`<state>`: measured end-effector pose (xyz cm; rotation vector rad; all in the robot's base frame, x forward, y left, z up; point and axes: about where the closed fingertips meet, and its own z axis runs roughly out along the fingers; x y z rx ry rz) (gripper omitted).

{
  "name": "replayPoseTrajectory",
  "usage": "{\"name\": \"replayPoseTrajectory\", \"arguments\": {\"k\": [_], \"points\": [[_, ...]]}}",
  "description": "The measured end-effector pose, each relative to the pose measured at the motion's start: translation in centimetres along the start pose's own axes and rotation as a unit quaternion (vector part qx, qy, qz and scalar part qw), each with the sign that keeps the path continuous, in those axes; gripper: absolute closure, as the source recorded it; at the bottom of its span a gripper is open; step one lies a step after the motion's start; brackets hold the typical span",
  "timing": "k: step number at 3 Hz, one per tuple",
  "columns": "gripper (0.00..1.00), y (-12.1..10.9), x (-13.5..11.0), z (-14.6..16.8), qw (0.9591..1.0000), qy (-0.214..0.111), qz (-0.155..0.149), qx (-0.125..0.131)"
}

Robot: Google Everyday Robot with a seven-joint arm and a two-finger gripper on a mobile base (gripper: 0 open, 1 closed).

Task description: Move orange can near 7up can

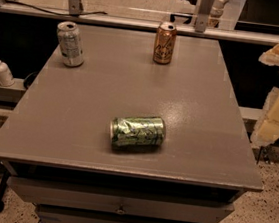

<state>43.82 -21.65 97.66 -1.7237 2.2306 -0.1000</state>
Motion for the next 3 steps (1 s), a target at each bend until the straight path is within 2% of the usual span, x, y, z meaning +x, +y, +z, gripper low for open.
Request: {"name": "replayPoseTrajectory", "arguments": {"k": [2,3], "points": [[0.0,-0.4,-0.2,0.0,0.9999,-0.009,0.004,0.006],[0.0,-2.0,-1.3,1.4,0.9989,-0.042,0.012,0.02]]}}
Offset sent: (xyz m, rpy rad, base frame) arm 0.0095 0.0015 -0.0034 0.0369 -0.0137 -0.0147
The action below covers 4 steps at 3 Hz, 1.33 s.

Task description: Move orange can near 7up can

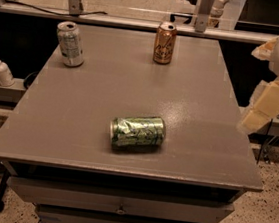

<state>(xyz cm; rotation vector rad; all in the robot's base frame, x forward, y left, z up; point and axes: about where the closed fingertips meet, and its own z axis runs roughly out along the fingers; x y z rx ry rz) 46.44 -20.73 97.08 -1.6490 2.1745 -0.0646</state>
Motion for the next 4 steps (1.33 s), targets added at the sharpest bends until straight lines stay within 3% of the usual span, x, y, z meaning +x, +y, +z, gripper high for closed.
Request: {"name": "replayPoseTrajectory", "arguments": {"k": [1,2,3,4], "points": [[0.0,-2.9,-2.3,3.7,0.9981,-0.062,0.007,0.005],[0.0,-5.8,-5.0,7.3,0.9916,-0.128,0.023,-0.002],[0.0,-9.0,-7.7,10.8,0.975,-0.213,0.061,-0.017],[0.0,-11.5,-10.7,11.6,0.9574,-0.277,0.078,-0.029]]}}
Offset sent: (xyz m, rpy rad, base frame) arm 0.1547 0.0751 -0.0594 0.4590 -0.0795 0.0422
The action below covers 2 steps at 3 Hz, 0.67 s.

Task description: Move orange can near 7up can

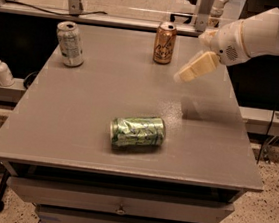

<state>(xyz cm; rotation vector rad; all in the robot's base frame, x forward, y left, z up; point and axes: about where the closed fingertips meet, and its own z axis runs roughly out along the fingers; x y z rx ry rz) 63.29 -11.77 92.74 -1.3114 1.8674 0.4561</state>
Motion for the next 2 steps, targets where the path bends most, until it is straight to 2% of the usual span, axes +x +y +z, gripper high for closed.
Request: {"name": "replayPoseTrajectory", "arguments": {"k": [1,2], "points": [[0.0,-0.47,-0.37,0.15,0.9999,-0.011,0.004,-0.001],[0.0,-0.44,-0.02,-0.19,0.9995,-0.023,0.018,0.012]]}}
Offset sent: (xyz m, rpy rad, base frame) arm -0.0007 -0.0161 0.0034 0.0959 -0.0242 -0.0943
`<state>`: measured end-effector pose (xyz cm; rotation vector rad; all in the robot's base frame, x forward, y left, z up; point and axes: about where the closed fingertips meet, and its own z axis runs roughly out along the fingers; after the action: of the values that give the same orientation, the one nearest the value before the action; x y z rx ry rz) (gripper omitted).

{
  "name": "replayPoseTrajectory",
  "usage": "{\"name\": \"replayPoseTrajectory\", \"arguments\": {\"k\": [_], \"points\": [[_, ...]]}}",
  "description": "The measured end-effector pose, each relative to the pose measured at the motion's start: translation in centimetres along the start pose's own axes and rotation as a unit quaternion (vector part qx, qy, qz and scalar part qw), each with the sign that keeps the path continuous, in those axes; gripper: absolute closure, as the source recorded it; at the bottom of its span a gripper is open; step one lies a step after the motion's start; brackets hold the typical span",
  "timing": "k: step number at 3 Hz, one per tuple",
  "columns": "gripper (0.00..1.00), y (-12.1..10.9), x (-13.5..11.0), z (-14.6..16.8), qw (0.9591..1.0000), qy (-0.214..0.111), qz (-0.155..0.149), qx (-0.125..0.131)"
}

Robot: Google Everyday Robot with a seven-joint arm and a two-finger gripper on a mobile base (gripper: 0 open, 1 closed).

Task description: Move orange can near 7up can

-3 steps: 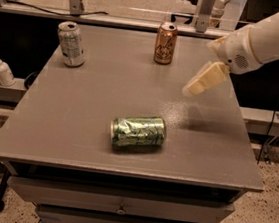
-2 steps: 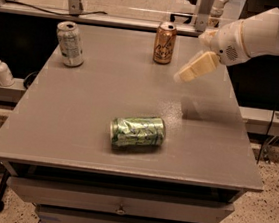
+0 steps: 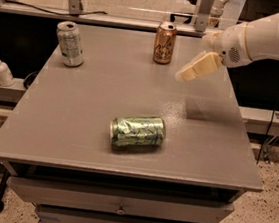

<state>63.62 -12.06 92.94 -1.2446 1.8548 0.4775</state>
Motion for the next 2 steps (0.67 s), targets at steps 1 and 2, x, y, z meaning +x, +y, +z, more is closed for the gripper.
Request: {"name": "replayPoseTrajectory", "arguments": {"k": [1,2], "points": [[0.0,-0.1,0.8,1.5,0.9984,-0.038,0.036,0.019],[0.0,-2.8,0.3,3.7,0.9913,-0.098,0.066,0.058]]}}
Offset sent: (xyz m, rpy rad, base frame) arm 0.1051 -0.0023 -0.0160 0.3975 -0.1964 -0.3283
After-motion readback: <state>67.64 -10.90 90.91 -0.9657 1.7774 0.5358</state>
